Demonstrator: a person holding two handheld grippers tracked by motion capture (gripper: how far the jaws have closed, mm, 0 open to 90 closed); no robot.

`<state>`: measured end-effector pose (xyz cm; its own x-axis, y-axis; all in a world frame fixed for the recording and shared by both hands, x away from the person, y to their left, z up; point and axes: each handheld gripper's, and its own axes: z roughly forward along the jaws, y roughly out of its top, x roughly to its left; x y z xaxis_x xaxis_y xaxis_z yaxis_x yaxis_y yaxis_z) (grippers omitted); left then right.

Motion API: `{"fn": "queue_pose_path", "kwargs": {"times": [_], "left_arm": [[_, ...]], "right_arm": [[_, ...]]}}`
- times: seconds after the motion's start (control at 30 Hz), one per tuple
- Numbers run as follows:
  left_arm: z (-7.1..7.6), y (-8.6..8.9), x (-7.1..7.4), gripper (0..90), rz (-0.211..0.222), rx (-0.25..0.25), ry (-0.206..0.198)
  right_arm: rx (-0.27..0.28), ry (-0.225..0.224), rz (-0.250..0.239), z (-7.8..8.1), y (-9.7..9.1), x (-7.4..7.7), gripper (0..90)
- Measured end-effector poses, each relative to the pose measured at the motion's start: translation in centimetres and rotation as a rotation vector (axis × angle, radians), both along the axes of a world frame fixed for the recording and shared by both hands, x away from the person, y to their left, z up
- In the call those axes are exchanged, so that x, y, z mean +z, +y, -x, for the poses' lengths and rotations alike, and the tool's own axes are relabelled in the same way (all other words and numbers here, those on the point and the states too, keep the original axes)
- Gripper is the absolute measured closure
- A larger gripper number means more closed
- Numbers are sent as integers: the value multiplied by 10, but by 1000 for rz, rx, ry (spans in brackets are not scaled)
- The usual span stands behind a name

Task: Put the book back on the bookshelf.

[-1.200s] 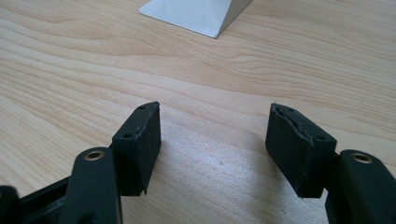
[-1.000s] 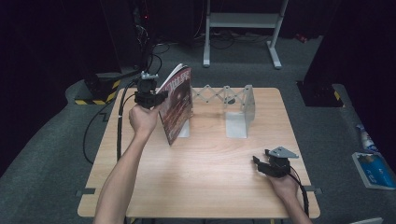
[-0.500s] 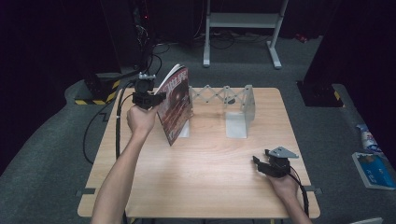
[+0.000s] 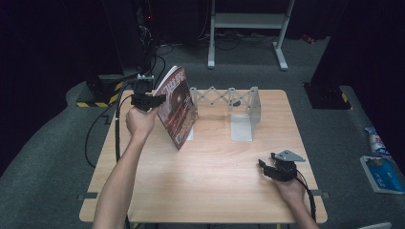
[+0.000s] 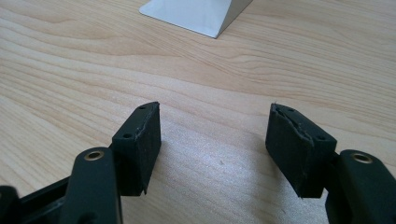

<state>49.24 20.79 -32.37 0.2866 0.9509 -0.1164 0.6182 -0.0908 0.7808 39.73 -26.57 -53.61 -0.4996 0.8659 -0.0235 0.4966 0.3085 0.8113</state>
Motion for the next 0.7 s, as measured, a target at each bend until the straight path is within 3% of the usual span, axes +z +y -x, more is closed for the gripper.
{"fn": "queue_pose_path", "kwargs": {"times": [0.7], "left_arm": [[2,9,-5,670,10,20,1]], "right_arm": [[0,2,-1,0,0,0,359]]}}
